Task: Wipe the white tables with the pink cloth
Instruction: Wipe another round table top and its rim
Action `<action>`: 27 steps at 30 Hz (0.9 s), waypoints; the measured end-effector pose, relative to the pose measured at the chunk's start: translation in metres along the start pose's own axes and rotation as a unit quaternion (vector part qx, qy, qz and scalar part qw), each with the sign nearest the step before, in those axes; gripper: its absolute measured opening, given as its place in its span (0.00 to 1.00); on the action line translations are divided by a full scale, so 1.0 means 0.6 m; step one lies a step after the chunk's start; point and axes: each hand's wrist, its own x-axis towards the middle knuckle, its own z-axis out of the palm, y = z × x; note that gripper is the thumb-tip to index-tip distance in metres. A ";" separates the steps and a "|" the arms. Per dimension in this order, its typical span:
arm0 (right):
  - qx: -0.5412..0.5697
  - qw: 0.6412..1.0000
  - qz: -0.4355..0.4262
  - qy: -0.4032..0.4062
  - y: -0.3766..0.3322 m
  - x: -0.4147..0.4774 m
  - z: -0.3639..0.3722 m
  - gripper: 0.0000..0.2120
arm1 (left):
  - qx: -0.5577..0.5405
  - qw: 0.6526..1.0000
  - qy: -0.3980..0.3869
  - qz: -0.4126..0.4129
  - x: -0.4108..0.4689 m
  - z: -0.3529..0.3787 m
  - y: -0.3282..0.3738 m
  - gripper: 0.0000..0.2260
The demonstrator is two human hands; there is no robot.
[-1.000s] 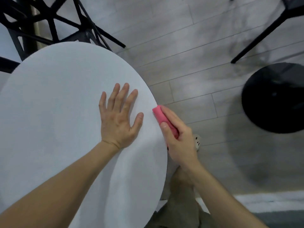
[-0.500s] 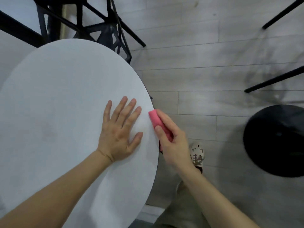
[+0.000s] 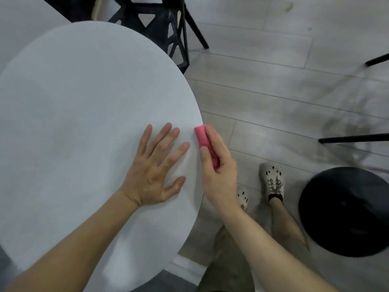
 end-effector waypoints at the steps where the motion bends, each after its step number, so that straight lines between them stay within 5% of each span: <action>1: 0.001 1.000 -0.001 -0.008 -0.004 0.026 0.002 0.21 | 0.010 1.000 0.003 -0.022 -0.002 -0.004 0.001 0.36; 6: -0.042 0.986 -0.006 -0.164 -0.069 0.298 0.063 0.20 | 0.048 0.994 0.009 -0.094 -0.001 -0.023 0.014 0.35; 10: -0.055 0.978 -0.019 -0.201 -0.077 0.319 0.075 0.21 | 0.066 0.980 0.079 -0.171 0.082 -0.043 -0.027 0.23; 15: -0.045 0.988 -0.008 -0.150 -0.026 0.179 0.000 0.22 | 0.140 0.863 0.079 -0.479 0.204 -0.054 -0.179 0.25; 17: -0.046 0.985 0.001 -0.168 -0.021 0.157 -0.017 0.23 | 0.140 0.829 0.057 -0.538 0.224 -0.041 -0.203 0.26; 27: -0.114 0.937 0.000 -0.329 -0.107 0.490 0.185 0.21 | 0.141 0.814 0.093 -0.556 0.218 -0.025 -0.201 0.26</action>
